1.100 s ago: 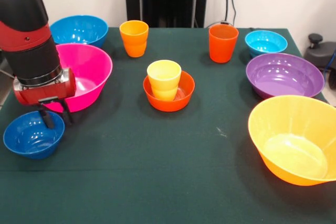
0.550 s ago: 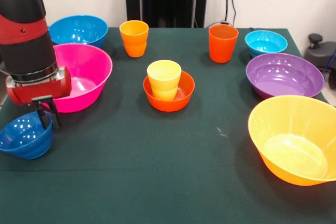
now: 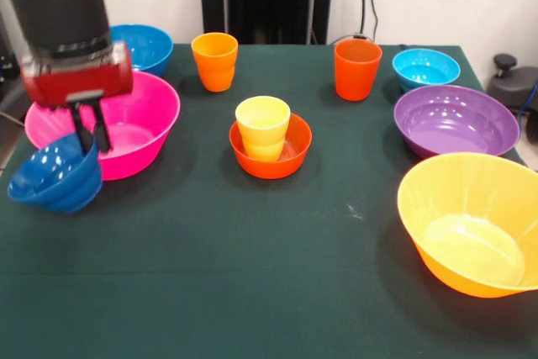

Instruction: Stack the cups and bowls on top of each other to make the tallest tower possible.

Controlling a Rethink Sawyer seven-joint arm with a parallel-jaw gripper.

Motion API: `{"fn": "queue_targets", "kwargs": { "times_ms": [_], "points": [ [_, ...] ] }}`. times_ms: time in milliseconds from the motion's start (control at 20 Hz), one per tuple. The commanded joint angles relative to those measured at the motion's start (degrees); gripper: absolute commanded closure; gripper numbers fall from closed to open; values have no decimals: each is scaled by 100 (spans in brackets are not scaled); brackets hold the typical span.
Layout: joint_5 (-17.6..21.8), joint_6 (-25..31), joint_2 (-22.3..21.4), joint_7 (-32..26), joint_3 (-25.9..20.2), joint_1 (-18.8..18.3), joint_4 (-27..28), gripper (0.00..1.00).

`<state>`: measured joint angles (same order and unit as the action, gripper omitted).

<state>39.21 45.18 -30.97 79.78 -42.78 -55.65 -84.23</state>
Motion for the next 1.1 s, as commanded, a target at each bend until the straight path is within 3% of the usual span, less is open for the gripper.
{"fn": "queue_targets", "kwargs": {
  "times_ms": [50, 450, 750, 1100],
  "points": [
    [-345, 1224, -1346, -192, 147, 713, -458, 100],
    [-899, 1348, -1915, 1167, 518, 1552, -490, 100],
    [-1003, 593, -1812, 2334, 1117, 2264, -821, 100],
    [-1016, -508, -1512, 3008, 1498, 2608, -1249, 100]
  ]
}}
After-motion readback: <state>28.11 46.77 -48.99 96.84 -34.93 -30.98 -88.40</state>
